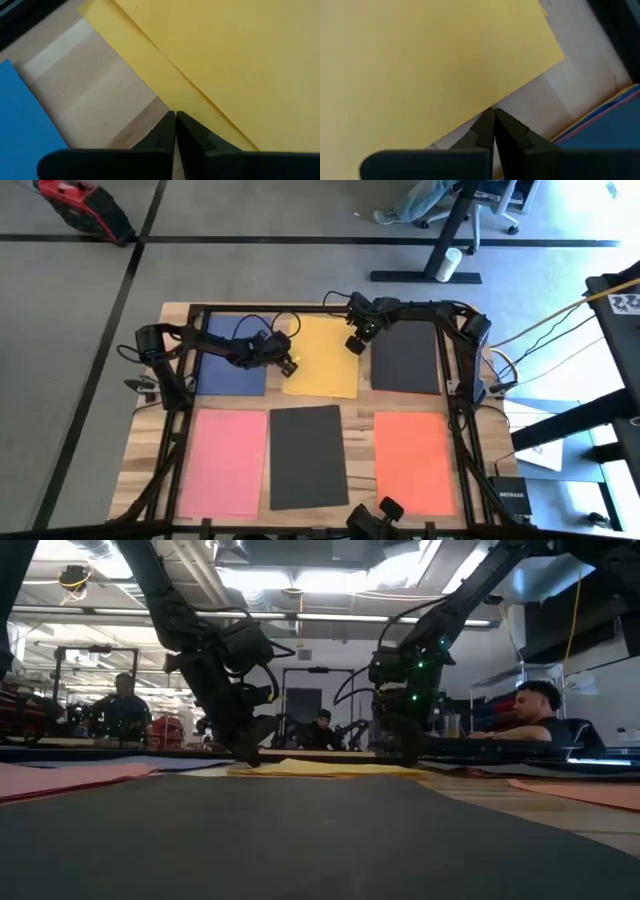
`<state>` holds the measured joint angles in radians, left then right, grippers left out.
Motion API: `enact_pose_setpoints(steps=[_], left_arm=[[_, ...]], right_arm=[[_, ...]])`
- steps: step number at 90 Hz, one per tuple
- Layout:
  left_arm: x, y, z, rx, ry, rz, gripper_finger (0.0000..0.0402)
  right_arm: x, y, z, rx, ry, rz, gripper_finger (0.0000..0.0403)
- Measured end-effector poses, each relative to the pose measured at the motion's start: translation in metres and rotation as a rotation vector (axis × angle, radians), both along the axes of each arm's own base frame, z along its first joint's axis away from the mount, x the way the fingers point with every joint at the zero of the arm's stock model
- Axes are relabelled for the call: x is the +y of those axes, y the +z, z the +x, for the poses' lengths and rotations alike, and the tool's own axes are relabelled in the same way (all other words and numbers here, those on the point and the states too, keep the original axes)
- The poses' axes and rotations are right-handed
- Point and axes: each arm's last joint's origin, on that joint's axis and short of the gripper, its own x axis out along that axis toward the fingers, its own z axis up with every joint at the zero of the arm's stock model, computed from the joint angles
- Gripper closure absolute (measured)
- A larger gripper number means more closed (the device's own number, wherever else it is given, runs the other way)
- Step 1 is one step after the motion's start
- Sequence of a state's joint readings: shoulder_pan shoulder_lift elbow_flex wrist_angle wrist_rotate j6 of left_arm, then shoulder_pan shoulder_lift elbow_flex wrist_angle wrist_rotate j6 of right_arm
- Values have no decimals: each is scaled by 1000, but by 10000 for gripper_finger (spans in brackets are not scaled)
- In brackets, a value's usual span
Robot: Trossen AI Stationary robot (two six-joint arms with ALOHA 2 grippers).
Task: Organize paper
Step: Stack the yellow paper on top of the other yellow paper
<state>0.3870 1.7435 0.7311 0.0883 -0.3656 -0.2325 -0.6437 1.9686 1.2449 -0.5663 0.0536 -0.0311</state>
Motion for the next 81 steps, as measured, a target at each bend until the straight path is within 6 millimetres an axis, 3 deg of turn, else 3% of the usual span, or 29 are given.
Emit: enact_pose_setpoints(steps=[81], left_arm=[[0,0,0,-1,-3,2,402]], right_arm=[[-1,2,5,-74,10,7,403]])
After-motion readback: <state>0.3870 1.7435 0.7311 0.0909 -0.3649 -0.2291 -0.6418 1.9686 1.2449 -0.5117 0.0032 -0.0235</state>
